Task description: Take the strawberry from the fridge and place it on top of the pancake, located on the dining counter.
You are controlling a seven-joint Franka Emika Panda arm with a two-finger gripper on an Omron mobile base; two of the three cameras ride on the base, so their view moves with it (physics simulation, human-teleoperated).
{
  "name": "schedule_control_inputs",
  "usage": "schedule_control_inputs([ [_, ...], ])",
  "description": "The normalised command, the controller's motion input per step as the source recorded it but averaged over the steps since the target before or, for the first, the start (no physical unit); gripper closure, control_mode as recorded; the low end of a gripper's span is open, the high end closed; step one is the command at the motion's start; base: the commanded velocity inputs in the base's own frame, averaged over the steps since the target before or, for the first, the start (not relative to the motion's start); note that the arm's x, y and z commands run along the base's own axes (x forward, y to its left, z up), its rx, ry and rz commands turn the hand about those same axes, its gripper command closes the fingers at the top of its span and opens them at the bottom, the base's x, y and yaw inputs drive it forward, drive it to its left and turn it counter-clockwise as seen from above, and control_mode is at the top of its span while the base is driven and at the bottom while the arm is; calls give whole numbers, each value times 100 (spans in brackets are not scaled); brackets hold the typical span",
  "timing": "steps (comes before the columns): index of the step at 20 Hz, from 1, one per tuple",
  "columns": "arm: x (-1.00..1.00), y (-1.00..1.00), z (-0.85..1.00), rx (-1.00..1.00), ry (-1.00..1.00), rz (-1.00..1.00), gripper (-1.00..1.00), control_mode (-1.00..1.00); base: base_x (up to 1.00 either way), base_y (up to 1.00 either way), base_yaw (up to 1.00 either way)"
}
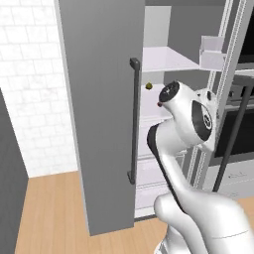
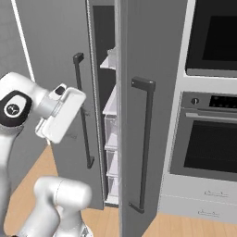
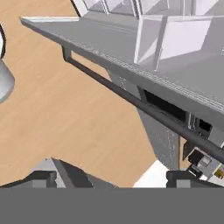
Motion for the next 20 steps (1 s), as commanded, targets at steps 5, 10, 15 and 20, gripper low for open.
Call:
schedule_control_inputs([
  [5,50,-30,-16,-41,43,9,-100,-100,0,0,0],
  [10,59,-61,-5,-2,7,5,-100,-100,0,0,0],
  [15,66,-6,0,-4,0,4,-100,-100,0,0,0],
  [20,48,-11,0,-4,2,1,-100,-100,0,0,0],
])
